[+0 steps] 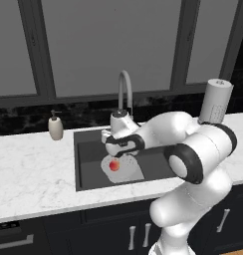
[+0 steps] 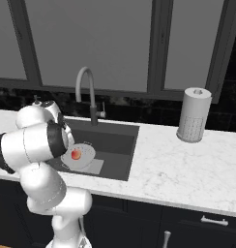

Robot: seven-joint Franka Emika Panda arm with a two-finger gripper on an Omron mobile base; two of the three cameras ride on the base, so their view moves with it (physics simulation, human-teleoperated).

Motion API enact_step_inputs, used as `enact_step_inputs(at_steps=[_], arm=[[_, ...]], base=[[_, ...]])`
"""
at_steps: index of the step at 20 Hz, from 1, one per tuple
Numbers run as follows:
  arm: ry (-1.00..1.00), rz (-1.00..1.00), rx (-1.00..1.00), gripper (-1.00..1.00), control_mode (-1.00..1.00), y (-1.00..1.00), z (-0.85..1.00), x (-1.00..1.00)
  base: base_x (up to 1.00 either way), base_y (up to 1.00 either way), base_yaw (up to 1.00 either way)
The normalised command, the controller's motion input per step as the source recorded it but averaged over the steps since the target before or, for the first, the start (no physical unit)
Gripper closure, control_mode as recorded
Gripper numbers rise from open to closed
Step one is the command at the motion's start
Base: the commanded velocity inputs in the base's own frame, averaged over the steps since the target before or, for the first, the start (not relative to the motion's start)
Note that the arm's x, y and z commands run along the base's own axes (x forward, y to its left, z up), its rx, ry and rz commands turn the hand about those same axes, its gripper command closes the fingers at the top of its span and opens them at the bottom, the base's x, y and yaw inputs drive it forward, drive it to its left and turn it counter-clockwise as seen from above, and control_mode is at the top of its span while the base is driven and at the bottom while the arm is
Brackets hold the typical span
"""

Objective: Put the colander in the sink, put the peach in the colander, and turn on the sink faucet and pour water over the colander.

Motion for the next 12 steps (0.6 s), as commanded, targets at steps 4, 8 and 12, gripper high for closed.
enact_step_inputs(at_steps=[4, 8, 12], arm=[[-0.07, 0.07, 0.12, -1.0, -1.0, -0.09, 1.0, -0.38], [-0.08, 0.05, 0.09, -1.0, -1.0, -0.21, 0.97, -0.08], [-0.12, 0.01, 0.04, -1.0, -1.0, -0.49, 0.62, -0.01]], base=[[0.0, 0.0, 0.0], [0.0, 0.0, 0.0], [0.0, 0.0, 0.0]])
